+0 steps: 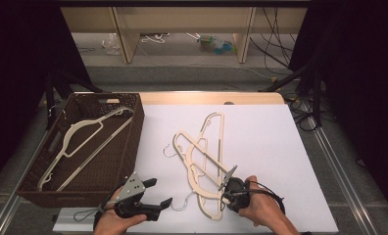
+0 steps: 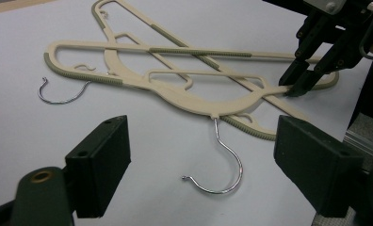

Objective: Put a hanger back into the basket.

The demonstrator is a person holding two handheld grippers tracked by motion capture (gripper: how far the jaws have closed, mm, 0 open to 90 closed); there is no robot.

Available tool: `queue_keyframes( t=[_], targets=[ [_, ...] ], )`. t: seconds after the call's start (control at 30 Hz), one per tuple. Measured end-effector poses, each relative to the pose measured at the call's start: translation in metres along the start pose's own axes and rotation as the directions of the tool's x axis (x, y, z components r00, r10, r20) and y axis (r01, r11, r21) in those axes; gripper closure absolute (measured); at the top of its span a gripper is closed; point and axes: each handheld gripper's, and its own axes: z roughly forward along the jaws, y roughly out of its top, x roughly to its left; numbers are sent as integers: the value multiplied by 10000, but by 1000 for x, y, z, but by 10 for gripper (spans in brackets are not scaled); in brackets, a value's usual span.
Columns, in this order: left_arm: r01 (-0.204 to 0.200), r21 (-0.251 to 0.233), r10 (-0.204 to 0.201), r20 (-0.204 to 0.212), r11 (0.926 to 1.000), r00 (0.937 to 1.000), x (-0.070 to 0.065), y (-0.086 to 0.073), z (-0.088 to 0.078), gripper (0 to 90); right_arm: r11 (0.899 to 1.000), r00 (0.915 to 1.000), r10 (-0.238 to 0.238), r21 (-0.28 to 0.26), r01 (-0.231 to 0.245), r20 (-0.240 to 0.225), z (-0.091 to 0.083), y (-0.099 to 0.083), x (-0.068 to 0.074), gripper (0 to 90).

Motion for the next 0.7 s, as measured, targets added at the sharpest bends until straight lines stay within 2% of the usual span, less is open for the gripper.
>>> queue_keyframes(
  t=[0.07, 0.17, 0.23, 0.27, 0.3, 0.33, 0.37, 0.4, 0.43, 0.47, 0.5, 0.53, 0.57, 0.6, 0.63, 0.7],
  targets=[
    [-192, -38, 192, 7, 9998, 9998, 1, 1, 0, 192, 10000, 10000, -65, -47, 65, -52, -1, -1, -1, 801],
    [-69, -14, 69, 22, 10000, 10000, 1, 1, 2, 195, 9995, 9995, -301, -21, 301, -37, -2, -1, -1, 802],
    [-214, 69, 214, -62, 9997, 9998, 1, 1, 4, 206, 9989, 9989, -470, 39, 470, -22, -5, -2, -3, 802],
    [-381, 89, 382, -96, 9992, 9992, 1, 2, 7, 246, 9981, 9981, -610, 91, 610, -53, -11, -4, -6, 803],
    [-796, 298, 798, -40, 9964, 9968, 2, 3, 12, 273, 9975, 9975, -702, 102, 703, -37, -14, -5, -7, 803],
    [-1018, 425, 1019, -2, 9939, 9948, 2, 4, 16, 263, 9964, 9965, -835, 155, 836, -53, -18, -6, -7, 803],
    [-1414, 512, 1419, -54, 9886, 9899, 1, 4, 19, 257, 9958, 9958, -920, 46, 920, -15, -22, -8, -7, 803],
    [-1414, 512, 1419, -54, 9886, 9899, 1, 4, 19, 258, 9946, 9947, -1025, 124, 1026, -39, -26, -9, -7, 803],
    [-1704, 538, 1712, -109, 9839, 9852, 0, 5, 24, 258, 9946, 9947, -1025, 124, 1026, -39, -26, -9, -7, 803],
    [-2522, 876, 2538, -74, 9637, 9672, -1, 7, 32, 249, 9927, 9928, -1201, 98, 1201, -25, -34, -12, -6, 804],
    [-2522, 876, 2538, -74, 9637, 9672, -1, 7, 32, 255, 9927, 9928, -1201, 98, 1201, -25, -34, -12, -6, 804],
    [-2882, 1073, 2908, -91, 9515, 9567, -1, 7, 37, 258, 9911, 9911, -1328, 109, 1328, -28, -38, -13, -5, 804],
    [-3185, 1292, 3188, 187, 9391, 9476, -1, 8, 49, 254, 9904, 9904, -1384, 75, 1384, -6, -40, -13, -4, 804],
    [-3346, 1371, 3348, 224, 9323, 9420, -2, 8, 54, 254, 9900, 9901, -1405, 109, 1405, -28, -42, -14, -3, 804],
    [-3346, 1371, 3348, 224, 9323, 9420, -2, 8, 54, 257, 9900, 9901, -1405, 109, 1405, -28, -42, -14, -3, 804],
    [-3807, 1561, 3805, 322, 9114, 9242, -3, 8, 65, 269, 9885, 9885, -1508, 75, 1508, -65, -46, -14, -2, 803]
  ],
)
